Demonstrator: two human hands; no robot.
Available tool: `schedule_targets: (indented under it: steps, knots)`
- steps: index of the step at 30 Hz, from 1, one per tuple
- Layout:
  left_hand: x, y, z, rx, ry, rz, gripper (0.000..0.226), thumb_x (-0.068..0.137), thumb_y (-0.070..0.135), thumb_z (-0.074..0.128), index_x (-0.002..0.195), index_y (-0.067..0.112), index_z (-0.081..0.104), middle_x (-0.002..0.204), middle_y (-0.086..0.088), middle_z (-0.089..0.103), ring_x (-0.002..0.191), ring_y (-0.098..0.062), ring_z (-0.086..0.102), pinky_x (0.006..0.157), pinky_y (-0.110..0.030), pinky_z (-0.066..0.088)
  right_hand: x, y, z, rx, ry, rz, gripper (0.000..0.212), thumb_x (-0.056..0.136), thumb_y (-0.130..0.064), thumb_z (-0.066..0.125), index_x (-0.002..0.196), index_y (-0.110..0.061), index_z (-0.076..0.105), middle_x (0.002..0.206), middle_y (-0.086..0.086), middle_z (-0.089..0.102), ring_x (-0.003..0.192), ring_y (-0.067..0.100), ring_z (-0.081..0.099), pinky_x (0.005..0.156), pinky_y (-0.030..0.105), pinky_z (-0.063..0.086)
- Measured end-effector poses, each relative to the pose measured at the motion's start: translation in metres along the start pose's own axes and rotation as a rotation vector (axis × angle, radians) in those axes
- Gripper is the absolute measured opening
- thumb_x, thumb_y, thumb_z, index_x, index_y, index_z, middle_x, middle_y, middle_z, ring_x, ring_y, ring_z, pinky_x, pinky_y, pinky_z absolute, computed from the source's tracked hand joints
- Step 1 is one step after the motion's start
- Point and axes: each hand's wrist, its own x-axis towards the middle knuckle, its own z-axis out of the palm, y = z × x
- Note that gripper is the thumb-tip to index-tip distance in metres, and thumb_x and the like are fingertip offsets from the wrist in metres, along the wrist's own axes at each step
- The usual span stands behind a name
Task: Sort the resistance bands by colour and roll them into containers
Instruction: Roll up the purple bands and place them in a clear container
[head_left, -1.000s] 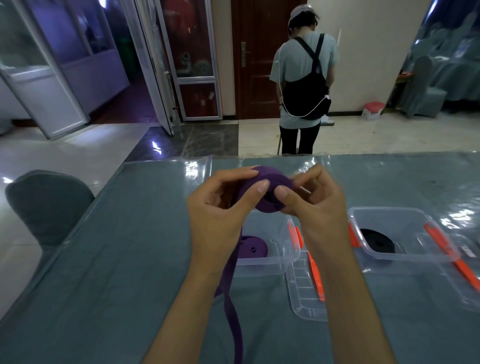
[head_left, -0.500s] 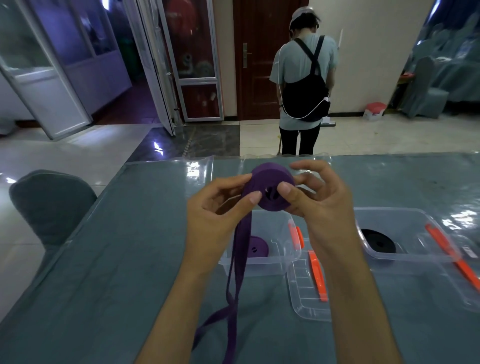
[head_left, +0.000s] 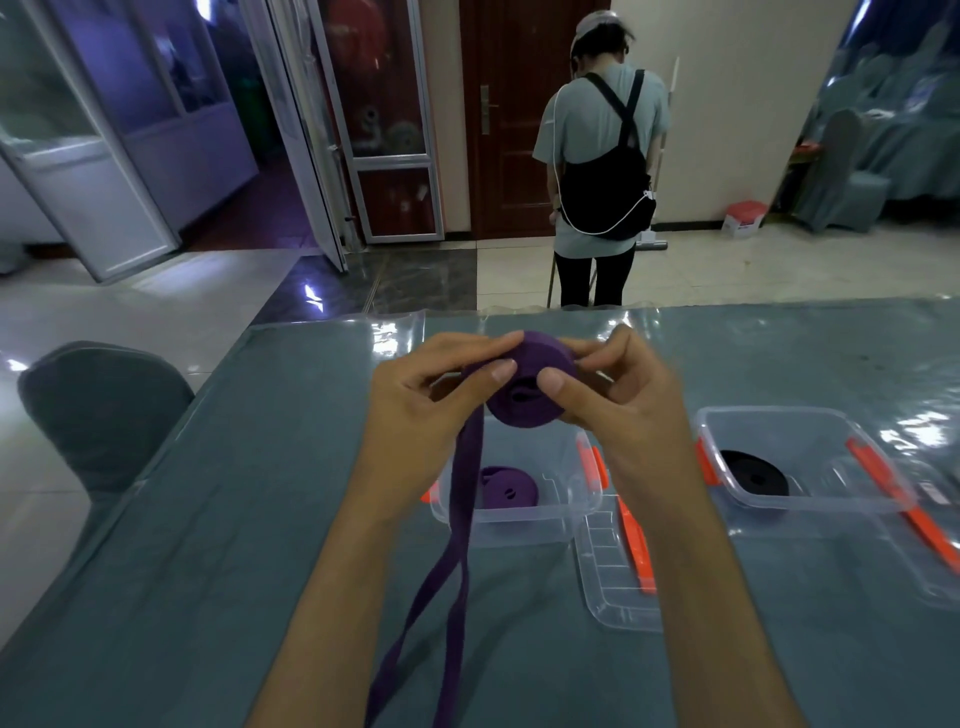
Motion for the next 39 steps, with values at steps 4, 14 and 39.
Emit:
schedule_targets:
  steps: [4, 14, 39]
  knots:
    - [-0.005, -0.003, 0.008, 0.005, 0.114, -0.024, 0.023, 0.088, 0.004, 0.079, 0.11, 0.009, 0.077, 0.104, -0.004, 0.08, 0.101, -0.017, 0.076, 0.086, -0.023, 0.058, -0.003, -0.005, 0.002, -0.081, 0.05, -0.068, 0.032, 0.08, -0.012, 0.08, 0.106, -0.016, 0.061, 0.095, 0.003, 0.08, 0.09, 0.023, 0.079, 0.072, 0.03, 0.063]
    - [-0.008, -0.008, 0.007, -0.046, 0.156, -0.014, 0.021, 0.085, 0.003, 0.08, 0.103, 0.015, 0.078, 0.099, -0.001, 0.08, 0.096, -0.017, 0.076, 0.085, -0.024, 0.058, -0.006, 0.002, 0.002, -0.08, 0.088, -0.062, 0.027, 0.078, -0.016, 0.082, 0.094, -0.014, 0.06, 0.094, 0.008, 0.078, 0.089, 0.025, 0.078, 0.075, 0.035, 0.063]
    - [-0.003, 0.0, 0.019, -0.121, 0.002, -0.091, 0.04, 0.084, 0.011, 0.078, 0.121, 0.027, 0.074, 0.116, -0.004, 0.078, 0.112, -0.019, 0.073, 0.094, -0.024, 0.057, -0.003, -0.007, -0.009, 0.031, 0.093, -0.077, 0.033, 0.078, -0.018, 0.078, 0.106, -0.018, 0.061, 0.102, 0.005, 0.08, 0.098, 0.027, 0.077, 0.075, 0.032, 0.063]
